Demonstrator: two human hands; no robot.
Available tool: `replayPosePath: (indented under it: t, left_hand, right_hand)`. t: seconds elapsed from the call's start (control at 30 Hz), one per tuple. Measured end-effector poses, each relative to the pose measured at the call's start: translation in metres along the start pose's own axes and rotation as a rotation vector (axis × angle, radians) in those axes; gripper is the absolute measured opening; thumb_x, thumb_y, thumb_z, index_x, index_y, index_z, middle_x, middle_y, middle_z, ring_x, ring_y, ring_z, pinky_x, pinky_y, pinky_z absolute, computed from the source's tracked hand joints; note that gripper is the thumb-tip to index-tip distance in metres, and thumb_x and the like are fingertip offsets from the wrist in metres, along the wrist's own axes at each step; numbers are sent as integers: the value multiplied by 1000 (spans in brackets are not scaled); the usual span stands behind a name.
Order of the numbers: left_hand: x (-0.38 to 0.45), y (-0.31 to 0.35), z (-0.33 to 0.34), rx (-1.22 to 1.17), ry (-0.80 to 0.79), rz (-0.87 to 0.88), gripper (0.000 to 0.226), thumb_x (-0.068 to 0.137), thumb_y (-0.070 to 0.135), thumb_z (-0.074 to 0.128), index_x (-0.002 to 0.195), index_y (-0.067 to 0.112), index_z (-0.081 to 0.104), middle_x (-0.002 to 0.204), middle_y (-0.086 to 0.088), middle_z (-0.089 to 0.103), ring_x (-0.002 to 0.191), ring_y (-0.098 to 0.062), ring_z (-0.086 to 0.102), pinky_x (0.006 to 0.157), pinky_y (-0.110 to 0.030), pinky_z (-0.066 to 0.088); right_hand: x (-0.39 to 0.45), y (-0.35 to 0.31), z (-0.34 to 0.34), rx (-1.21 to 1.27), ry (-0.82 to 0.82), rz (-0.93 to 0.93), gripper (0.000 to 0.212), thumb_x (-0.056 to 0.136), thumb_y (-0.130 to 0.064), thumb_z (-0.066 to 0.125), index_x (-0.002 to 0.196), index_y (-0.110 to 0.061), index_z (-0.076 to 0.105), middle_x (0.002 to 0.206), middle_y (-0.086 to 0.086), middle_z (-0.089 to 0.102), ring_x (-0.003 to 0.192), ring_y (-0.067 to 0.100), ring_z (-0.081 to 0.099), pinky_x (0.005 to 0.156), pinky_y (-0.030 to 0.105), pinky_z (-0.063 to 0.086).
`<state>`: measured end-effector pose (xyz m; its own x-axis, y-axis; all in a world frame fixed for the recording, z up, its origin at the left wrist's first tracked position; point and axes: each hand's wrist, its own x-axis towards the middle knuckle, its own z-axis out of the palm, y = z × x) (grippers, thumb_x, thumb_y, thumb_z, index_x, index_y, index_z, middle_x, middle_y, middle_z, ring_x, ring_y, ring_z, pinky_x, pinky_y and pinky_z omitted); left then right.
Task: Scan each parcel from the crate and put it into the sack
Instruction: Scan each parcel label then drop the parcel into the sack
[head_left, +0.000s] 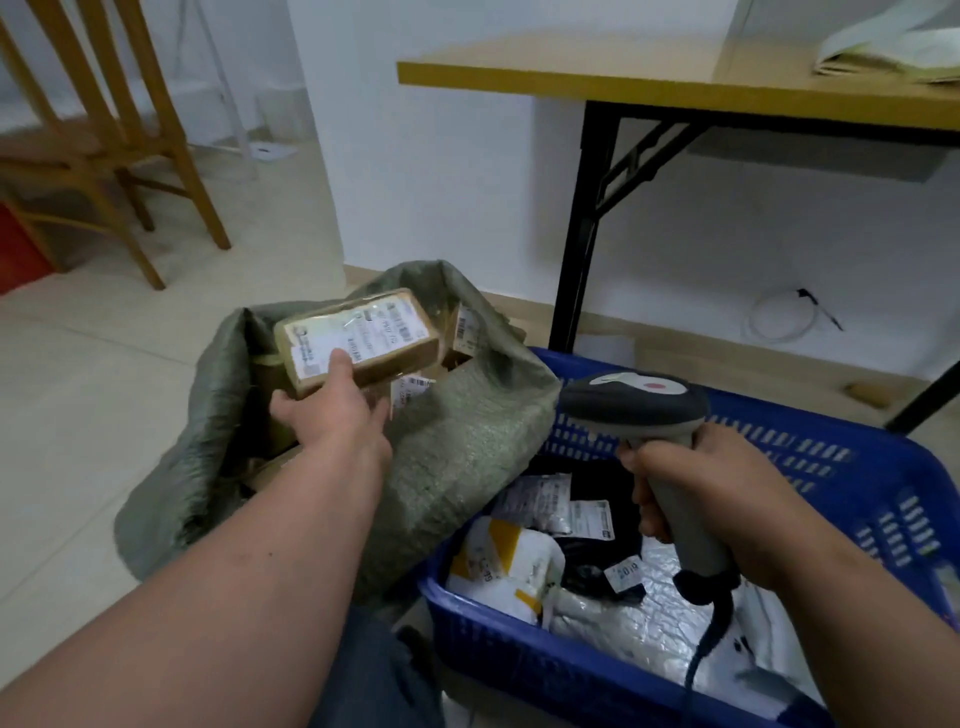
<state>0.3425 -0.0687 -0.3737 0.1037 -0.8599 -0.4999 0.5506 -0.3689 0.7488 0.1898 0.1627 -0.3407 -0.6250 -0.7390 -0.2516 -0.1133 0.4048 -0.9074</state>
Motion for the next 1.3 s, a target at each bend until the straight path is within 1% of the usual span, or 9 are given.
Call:
replayPosePath:
  t: [0.1, 0.2, 0.33, 0.47, 0.77, 0.87, 0.97, 1.17, 1.3]
  left_hand:
    - [17, 5, -9, 31, -97, -277, 56, 100, 42, 48, 150, 24, 28, 134, -13, 54, 104, -34, 66, 92, -53, 53]
    - [22, -3, -18, 322, -229, -446, 56, 100, 46, 40, 147, 16, 37, 137, -22, 51, 118, -38, 57, 97, -53, 48]
    - [17, -9, -13, 592, -264, -245, 39, 99, 44, 47, 125, 16, 54, 102, -11, 61, 89, -24, 62, 75, -40, 58]
    - [13, -17, -10, 802, -416, 28, 36, 98, 33, 54, 131, 18, 53, 92, -7, 59, 77, -19, 55, 71, -34, 51]
    - [-29, -71, 4, 1473, -935, 430, 39, 92, 36, 65, 127, 20, 59, 107, 6, 62, 99, -12, 60, 90, -30, 51]
    - [-33, -106, 8, 1767, -1121, 389, 53, 89, 43, 67, 135, 20, 54, 120, 2, 62, 105, -15, 58, 92, -29, 48]
    - [-32, -139, 10, 2105, -1257, 294, 75, 87, 53, 63, 149, 19, 37, 146, -4, 48, 129, -23, 49, 102, -30, 41]
    - [-12, -176, 5, 2344, -1040, 69, 91, 90, 55, 59, 155, 9, 15, 157, -12, 30, 139, -28, 38, 107, -30, 37]
    - [3, -189, -2, 2295, -832, -88, 76, 97, 46, 53, 152, 2, 23, 152, -17, 37, 133, -29, 45, 105, -32, 42]
  right_hand:
    - [7, -3, 15, 10, -18, 3, 18, 83, -16, 67, 78, 1, 64, 61, 12, 64, 53, 26, 64, 58, 39, 53]
    - [11, -3, 26, -17, -48, 0, 18, 82, -17, 67, 80, 1, 65, 63, 13, 64, 54, 26, 64, 55, 36, 53]
    - [11, 2, 26, -54, -43, 18, 17, 84, -17, 68, 82, 0, 65, 63, 11, 66, 53, 23, 64, 49, 27, 52]
    - [13, 8, 16, -60, 28, 59, 17, 83, -18, 68, 82, -1, 66, 65, 12, 68, 52, 22, 67, 47, 27, 51]
    - [21, 40, -12, -3, 131, 210, 19, 85, -19, 68, 90, -1, 64, 66, 13, 67, 53, 23, 69, 52, 32, 53]
    - [24, 57, -18, -33, 126, 242, 15, 85, -21, 68, 90, -7, 64, 68, 10, 69, 52, 20, 69, 54, 33, 54]
    - [31, 77, -25, -35, 108, 277, 14, 86, -20, 67, 89, -6, 64, 63, 8, 66, 48, 17, 67, 51, 31, 52]
    - [57, 115, -26, 21, 63, 396, 16, 85, -18, 64, 91, -3, 62, 57, 8, 60, 45, 21, 65, 44, 26, 47]
    - [78, 138, -13, 147, 52, 493, 21, 84, -22, 65, 96, -5, 61, 67, 11, 66, 49, 22, 69, 47, 26, 52]
